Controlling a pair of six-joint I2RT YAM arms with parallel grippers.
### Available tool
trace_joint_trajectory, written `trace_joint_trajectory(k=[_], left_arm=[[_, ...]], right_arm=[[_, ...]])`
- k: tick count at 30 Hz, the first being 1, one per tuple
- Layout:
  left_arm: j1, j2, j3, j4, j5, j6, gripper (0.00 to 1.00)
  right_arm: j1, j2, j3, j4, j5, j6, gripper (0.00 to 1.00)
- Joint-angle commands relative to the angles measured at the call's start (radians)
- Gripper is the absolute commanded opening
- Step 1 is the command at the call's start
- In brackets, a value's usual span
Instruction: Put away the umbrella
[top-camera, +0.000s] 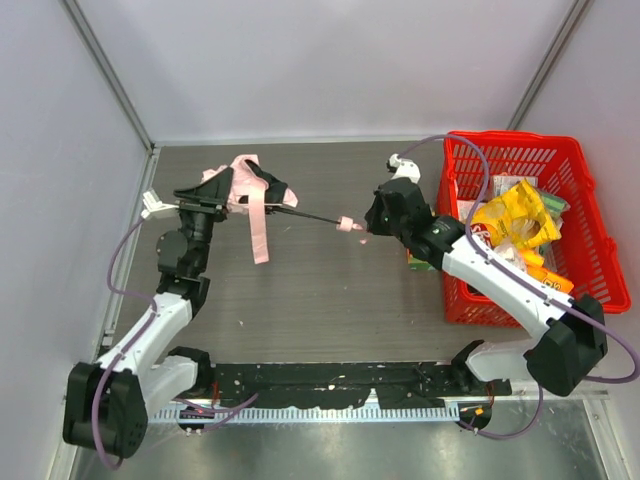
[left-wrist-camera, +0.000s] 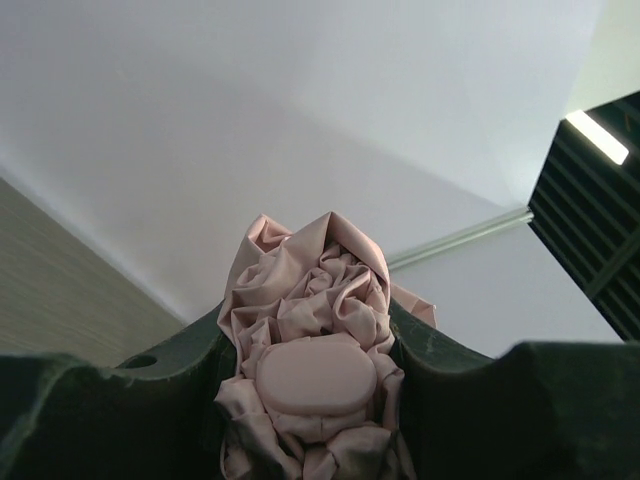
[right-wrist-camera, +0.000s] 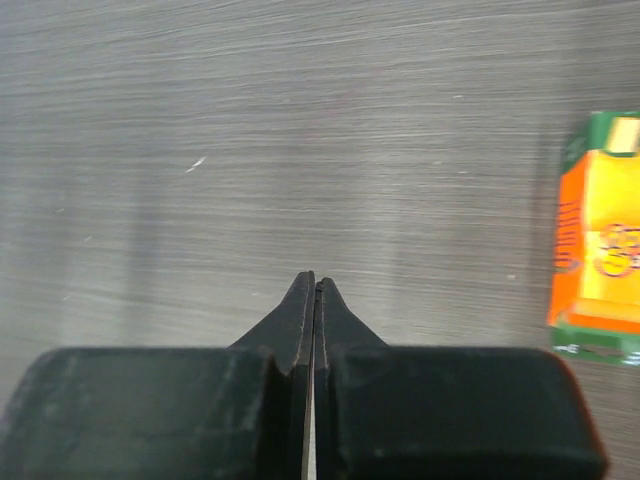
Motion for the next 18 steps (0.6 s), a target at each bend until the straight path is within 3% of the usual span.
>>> trace_joint_trajectory(k=[1,8,12,14,16,18], left_arm=[[0.013,-0.111,0.019,-0.158,-0.124,0.062,0.0],[0.02,-0.162,-0.015,-0.162,-0.155,0.079,0.0],[0.022,-0.162,-0.017,-0.159,-0.135,0.08,0.0],[0.02,-0.15,-0.031,-0.144,-0.106,0.042,0.0],[-0.001,-0.119,-0.063,-0.078,-0.121,-0.015,0.0],[-0.021,-0.09,-0.071,-0.026,-0.131,-0.026,0.0]], right_arm=[[-0.011,-0.064,-0.025,-0.013,0.172,-0.08,0.01],[-0.006,-0.114,-0.034,-0.09,0.093,-0.064,0.01],[0.099,-0.082,0.021,-0.064,0.084,-0.025,0.01],[0.185,0.075,0.143,0.051,0.041,0.005,0.01],[0.241,0.272,0.337,0.102,-0.168,0.065,0.01],[0.29,0.326,0.395,0.143,-0.149,0.116,0.01]])
